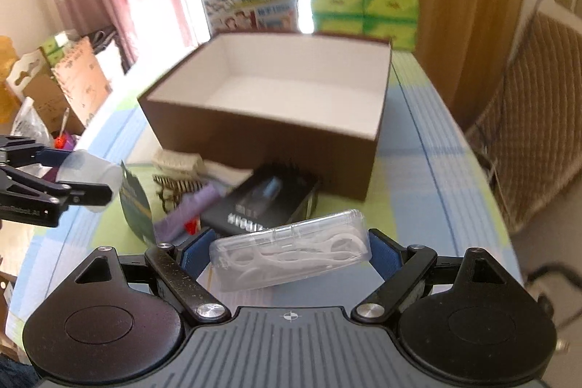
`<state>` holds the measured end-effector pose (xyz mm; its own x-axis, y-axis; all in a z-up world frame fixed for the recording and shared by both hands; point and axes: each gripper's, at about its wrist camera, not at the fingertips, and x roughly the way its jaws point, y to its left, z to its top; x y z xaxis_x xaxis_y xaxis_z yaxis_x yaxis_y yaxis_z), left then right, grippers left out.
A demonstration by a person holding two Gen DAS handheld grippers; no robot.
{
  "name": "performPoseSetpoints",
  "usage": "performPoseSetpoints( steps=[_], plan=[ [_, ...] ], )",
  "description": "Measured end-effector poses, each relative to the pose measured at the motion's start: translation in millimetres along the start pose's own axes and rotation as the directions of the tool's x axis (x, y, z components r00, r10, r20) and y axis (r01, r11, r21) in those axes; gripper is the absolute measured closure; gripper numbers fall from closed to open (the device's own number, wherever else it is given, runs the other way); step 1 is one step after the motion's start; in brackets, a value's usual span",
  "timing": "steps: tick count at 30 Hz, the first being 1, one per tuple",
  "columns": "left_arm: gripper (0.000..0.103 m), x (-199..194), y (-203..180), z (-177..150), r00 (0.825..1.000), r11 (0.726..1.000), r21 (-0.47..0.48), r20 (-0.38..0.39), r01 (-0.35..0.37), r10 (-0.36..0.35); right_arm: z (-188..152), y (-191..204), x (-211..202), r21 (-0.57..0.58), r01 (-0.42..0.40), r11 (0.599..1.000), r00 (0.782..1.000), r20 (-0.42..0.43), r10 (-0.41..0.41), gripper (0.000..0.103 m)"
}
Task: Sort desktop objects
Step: 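Carry the cylinder and floss case with both grippers over the brown box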
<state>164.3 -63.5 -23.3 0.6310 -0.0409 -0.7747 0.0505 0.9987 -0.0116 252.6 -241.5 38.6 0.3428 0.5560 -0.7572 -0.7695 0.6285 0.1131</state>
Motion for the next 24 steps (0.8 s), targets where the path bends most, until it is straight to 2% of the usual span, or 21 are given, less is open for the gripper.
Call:
performPoseSetpoints(
  steps=[5,13,19,24],
  plan=[
    [0.029,4,-5,25,0.999,1.0,-0.007,0.031,0.009,-0.009,26,-10,0,-0.042,-0.045,0.998,0.998,0.039,0.046,0.017],
    [0.029,23,0,71,0.998,0.999,-0.035,0.061,-0.001,0.003,71,-27,20,-0.107,-0.071,0.992,0.992,0.094,0.081,0.017],
    [0.029,51,12,108,0.998,0.998,-0.063,0.052,-0.027,0.03,109,-39,44,-0.124,-0.099,0.987,0.986,0.125,0.114,0.017],
    [0.029,76,19,132,0.997,0.996,-0.064,0.037,-0.058,0.061,136,-44,75,-0.147,-0.102,0.984,0.987,0.112,0.118,0.017]
  ],
)
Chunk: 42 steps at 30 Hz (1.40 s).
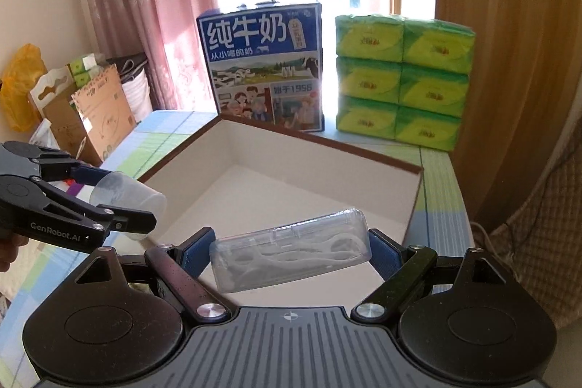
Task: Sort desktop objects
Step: 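Carry the cylinder and floss case with both grippers over the brown box, then open both grippers to drop the cylinder and floss case into the box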
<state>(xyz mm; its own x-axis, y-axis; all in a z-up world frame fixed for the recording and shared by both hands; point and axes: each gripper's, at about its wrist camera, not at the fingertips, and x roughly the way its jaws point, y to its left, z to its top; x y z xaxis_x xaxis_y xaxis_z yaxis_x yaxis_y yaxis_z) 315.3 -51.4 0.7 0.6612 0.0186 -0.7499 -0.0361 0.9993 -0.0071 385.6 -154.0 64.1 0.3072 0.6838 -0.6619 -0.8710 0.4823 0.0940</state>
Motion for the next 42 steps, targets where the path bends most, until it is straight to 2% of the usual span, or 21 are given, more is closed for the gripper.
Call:
performPoseSetpoints(
  steps=[4,7,11,20,24,28,31,34,37,42],
  plan=[
    [0.029,24,4,10,1.0,1.0,-0.009,-0.03,-0.003,0.003,6,-9,30,-0.024,-0.028,0.999,0.999,-0.038,0.028,0.017],
    [0.029,45,6,14,0.997,1.0,-0.015,-0.072,0.005,-0.006,5,-13,54,-0.055,-0.05,0.997,0.996,-0.082,0.046,0.017],
    [0.029,73,5,16,0.991,1.0,0.0,-0.136,-0.017,0.017,1,-14,83,-0.101,-0.063,0.993,0.986,-0.158,0.046,0.017],
    [0.029,127,4,9,0.96,0.999,0.007,-0.276,-0.036,0.037,-6,-15,127,-0.153,-0.082,0.985,0.955,-0.296,0.034,0.017],
    [0.029,143,7,7,0.947,0.999,-0.023,-0.32,-0.038,0.029,-8,-16,141,-0.174,-0.084,0.981,0.942,-0.335,0.022,0.017],
    [0.029,157,8,7,0.935,0.998,-0.025,-0.351,-0.064,0.051,-9,-16,154,-0.182,-0.088,0.979,0.929,-0.37,0.014,0.017],
    [0.027,162,9,6,0.929,0.997,-0.033,-0.366,-0.076,0.059,-9,-19,161,-0.178,-0.09,0.98,0.923,-0.385,0.015,0.017],
    [0.019,159,9,6,0.932,0.997,-0.043,-0.358,-0.065,0.046,-8,-20,161,-0.173,-0.106,0.979,0.924,-0.381,0.033,0.017],
    [0.018,154,10,9,0.936,0.997,-0.043,-0.349,-0.072,0.052,-5,-17,163,-0.19,-0.119,0.974,0.926,-0.375,0.04,0.017],
    [0.015,146,15,10,0.938,0.995,-0.047,-0.339,-0.093,0.072,-3,-14,157,-0.214,-0.129,0.968,0.938,-0.344,0.049,0.005]
  ],
)
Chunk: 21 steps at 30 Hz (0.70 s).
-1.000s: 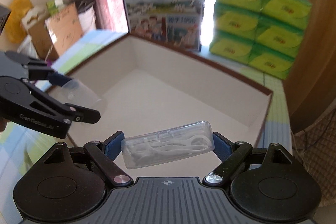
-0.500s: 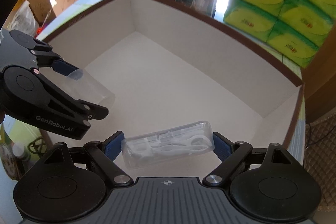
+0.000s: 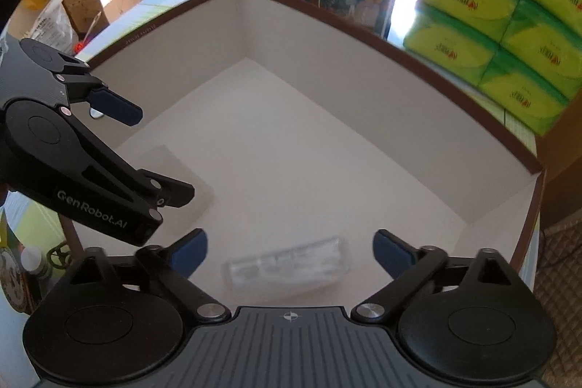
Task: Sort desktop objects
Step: 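Open both grippers to drop the cylinder and floss case into the box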
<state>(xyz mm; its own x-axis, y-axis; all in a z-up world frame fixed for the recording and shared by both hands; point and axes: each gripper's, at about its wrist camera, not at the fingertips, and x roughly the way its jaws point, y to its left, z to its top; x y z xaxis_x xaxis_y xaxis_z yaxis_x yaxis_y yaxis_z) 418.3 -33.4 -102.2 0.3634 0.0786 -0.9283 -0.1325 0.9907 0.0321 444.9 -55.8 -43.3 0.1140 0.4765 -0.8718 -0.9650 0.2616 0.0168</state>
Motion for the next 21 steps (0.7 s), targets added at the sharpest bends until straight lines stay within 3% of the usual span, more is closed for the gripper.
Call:
performPoseSetpoints(
  steps=[7,21],
  plan=[
    [0.013,-16,11,3,1.0,1.0,-0.021,0.012,-0.017,0.018,3,-5,-11,0.013,0.003,1.0,1.0,0.009,-0.003,0.002],
    [0.012,-66,9,-22,0.997,0.999,-0.028,0.076,-0.033,0.035,-11,-3,-51,0.059,0.003,0.998,0.998,0.057,-0.007,0.002]
  ],
)
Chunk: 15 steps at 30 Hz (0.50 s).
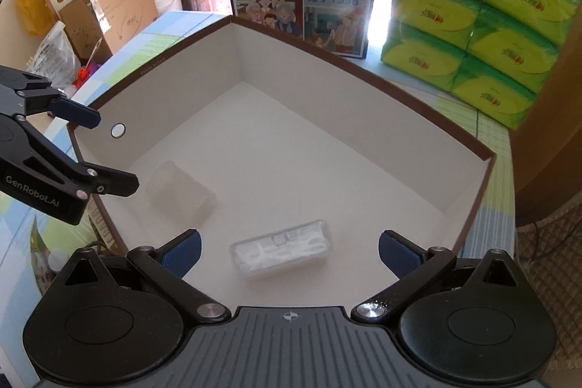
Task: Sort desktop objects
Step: 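Open both grippers to drop the cylinder and floss case into the box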
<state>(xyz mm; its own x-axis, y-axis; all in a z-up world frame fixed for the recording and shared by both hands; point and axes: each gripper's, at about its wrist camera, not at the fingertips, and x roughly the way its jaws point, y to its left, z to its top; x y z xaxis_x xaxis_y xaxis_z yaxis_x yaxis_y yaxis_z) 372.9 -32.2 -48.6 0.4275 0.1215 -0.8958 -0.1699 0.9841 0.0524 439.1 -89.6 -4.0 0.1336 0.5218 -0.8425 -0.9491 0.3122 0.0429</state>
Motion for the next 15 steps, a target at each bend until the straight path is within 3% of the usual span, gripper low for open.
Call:
performPoseSetpoints(
  steps=[15],
  plan=[
    [0.012,-56,-8,-26,0.995,0.999,0.042,0.094,0.028,-0.031,-18,24,-53,0.091,0.072,0.993,0.993,0.089,-0.08,0.002]
  ],
)
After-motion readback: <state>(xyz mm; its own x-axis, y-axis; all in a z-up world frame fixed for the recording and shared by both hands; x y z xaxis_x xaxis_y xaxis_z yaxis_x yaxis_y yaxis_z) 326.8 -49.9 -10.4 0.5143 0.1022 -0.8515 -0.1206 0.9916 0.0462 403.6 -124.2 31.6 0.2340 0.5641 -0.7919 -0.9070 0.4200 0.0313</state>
